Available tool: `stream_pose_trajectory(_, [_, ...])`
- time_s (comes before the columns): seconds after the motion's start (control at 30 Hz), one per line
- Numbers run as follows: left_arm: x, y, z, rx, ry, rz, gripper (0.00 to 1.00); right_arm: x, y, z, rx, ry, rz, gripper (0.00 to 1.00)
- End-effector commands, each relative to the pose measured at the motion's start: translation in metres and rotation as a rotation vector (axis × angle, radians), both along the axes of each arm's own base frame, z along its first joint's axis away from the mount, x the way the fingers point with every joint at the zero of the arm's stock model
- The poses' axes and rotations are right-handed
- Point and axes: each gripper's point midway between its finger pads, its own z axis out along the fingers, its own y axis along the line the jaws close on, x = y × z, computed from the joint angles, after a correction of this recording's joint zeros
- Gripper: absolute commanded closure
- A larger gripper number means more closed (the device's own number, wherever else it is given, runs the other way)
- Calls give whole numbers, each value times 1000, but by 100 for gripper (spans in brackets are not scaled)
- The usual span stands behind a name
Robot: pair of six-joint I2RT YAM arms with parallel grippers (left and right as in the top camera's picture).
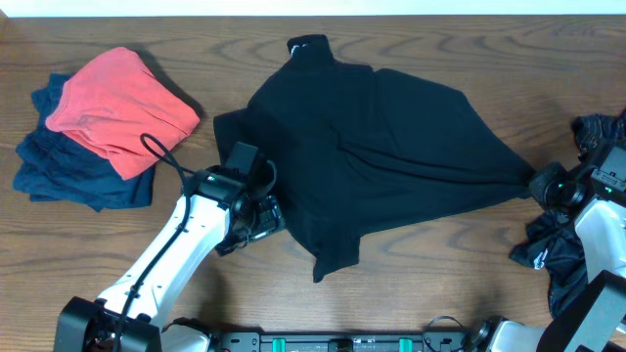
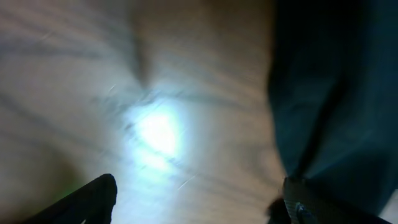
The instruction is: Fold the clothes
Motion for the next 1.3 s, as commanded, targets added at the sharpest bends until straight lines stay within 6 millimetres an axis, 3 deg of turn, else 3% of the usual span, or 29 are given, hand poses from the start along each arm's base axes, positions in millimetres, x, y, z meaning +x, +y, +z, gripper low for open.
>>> stream_pose_trajectory(0.0, [-5, -13, -14, -86, 22, 51, 14, 3, -4, 7, -29, -11, 6, 99])
stream_pose_trajectory(0.3, [-12, -35, -43, -234, 0, 70, 20, -1, -1, 5, -21, 9, 10, 99])
stream_pose_trajectory(0.63, [-7, -61, -55, -288, -86, 24, 26, -5, 0, 3, -14, 26, 13, 99])
stream_pose_trajectory(0.87, [-1, -67, -73, -275, -72, 66, 32, -5, 0, 2, -17, 29, 21, 99])
stream_pose_trajectory(1.03, [-2, -69, -81, -268, -55, 69, 50, -6, 0, 2, -20, 30, 28, 99])
stream_pose_trajectory(1.1, [-2, -69, -80, -271, -57, 69, 75, -6, 0, 2, -20, 31, 28, 99])
stream_pose_trajectory(1.17, [-4, -73, -77, -292, -50, 64, 89, -6, 0, 2, -20, 30, 28, 99])
stream_pose_trajectory(1.27, [-12, -67, -69, -288, -13, 70, 94, -6, -1, 2, -26, 34, 24, 99])
